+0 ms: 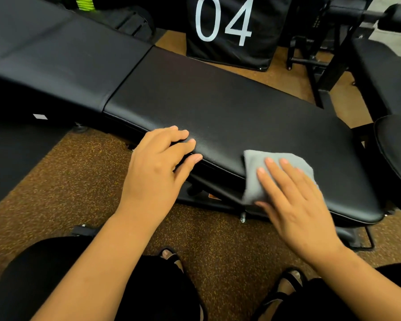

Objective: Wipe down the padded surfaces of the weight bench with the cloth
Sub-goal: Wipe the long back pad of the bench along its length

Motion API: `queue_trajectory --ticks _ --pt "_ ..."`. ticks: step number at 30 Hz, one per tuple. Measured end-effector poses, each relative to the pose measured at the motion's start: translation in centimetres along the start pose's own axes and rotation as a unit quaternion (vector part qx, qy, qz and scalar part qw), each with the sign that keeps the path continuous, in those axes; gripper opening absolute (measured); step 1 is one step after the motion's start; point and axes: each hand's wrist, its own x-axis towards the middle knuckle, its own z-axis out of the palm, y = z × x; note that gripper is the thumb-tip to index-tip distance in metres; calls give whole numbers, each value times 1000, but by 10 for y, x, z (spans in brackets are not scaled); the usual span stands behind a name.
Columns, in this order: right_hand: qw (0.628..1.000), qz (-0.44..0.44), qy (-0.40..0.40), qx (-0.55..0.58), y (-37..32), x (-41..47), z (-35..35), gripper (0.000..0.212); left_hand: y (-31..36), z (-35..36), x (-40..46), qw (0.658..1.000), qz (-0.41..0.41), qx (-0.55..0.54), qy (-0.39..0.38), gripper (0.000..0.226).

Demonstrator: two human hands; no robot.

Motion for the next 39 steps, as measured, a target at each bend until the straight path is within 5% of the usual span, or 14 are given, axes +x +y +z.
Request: queue_trajectory --ticks 8,12,14,17,20,23,29,34,39 --pt "998 57 14 24 -40 35 1 61 2 1 2 1000 -12 -23 5 20" --pt "999 20 -3 33 -80 87 0 65 7 -15 13 987 -104 -91 80 11" --pt "999 9 -9 33 -86 94 -1 66 4 -24 17 949 -213 -152 176 9" --pt "999 -36 -16 23 -74 78 -2 75 -13 -34 25 841 -409 -205 288 37" --pt "998 -52 -17 12 -56 52 -3 86 -37 -38 33 728 -578 -276 242 77" --pt "999 -28 -13 22 -56 52 -3 79 -50 -35 39 662 -612 -392 185 91" --pt "999 -18 -12 31 -106 121 -1 75 -61 -32 47 663 -581 -434 186 86" --pt "998 -46 -27 21 -103 120 -2 78 -62 -31 43 674 -592 -405 179 38" --pt "1000 -4 -22 9 -57 52 -4 71 -70 -29 41 678 -593 -404 160 54"
